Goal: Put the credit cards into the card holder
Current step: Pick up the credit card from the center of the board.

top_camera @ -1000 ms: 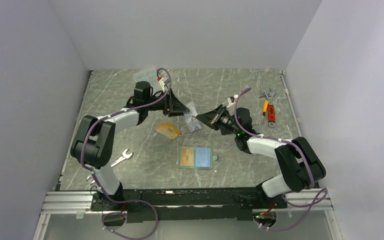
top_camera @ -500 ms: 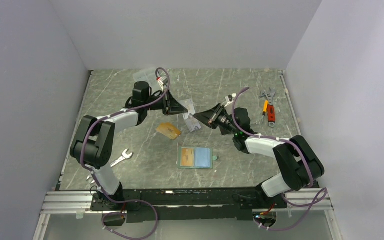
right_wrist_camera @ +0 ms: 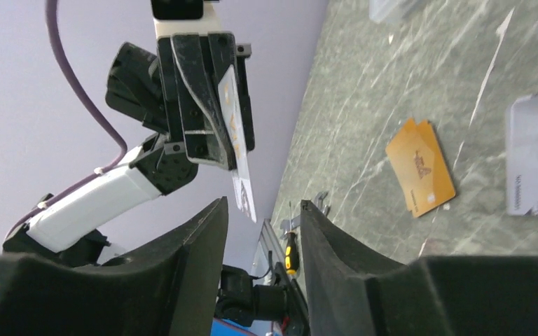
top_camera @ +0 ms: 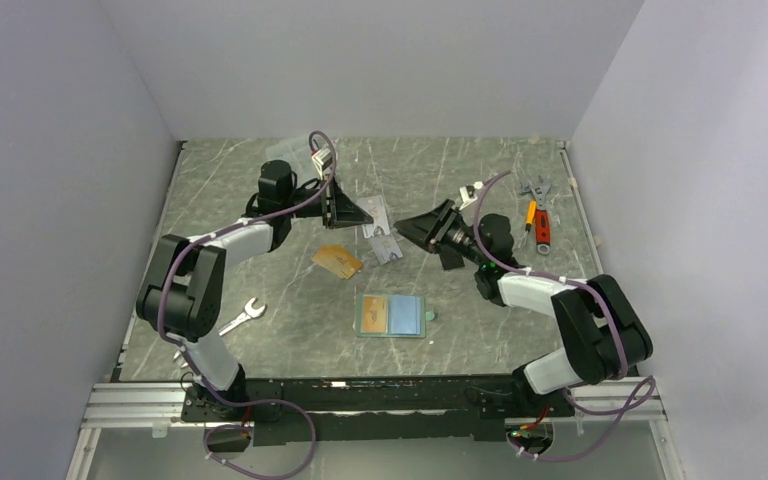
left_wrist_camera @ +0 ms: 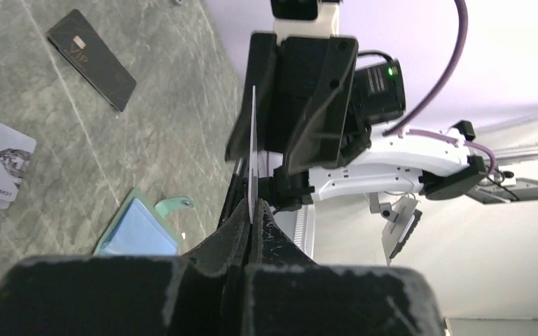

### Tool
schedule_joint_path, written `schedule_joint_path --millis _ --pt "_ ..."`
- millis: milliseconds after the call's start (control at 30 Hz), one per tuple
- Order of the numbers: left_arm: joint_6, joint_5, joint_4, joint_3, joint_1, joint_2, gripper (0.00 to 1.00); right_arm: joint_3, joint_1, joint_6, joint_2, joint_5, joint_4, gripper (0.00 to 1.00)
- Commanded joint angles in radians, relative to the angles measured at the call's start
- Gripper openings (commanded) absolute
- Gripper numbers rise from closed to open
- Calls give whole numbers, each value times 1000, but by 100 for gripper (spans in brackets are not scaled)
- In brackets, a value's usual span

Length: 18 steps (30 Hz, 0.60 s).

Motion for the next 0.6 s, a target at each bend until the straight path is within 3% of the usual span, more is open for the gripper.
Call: schedule_joint_path --millis 0,200,367,567 --pt "-27 83 116 -11 -1 -73 0 59 -59 -102 -69 -151 -11 48" --pt "30 136 86 -8 -33 -101 0 166 -59 -171 -71 -298 -72 54" --pt "23 174 114 -10 -60 -125 0 192 -27 -231 -120 -327 -142 53" --pt "16 196 136 -1 -75 -142 0 182 11 -271 -165 -291 -222 32"
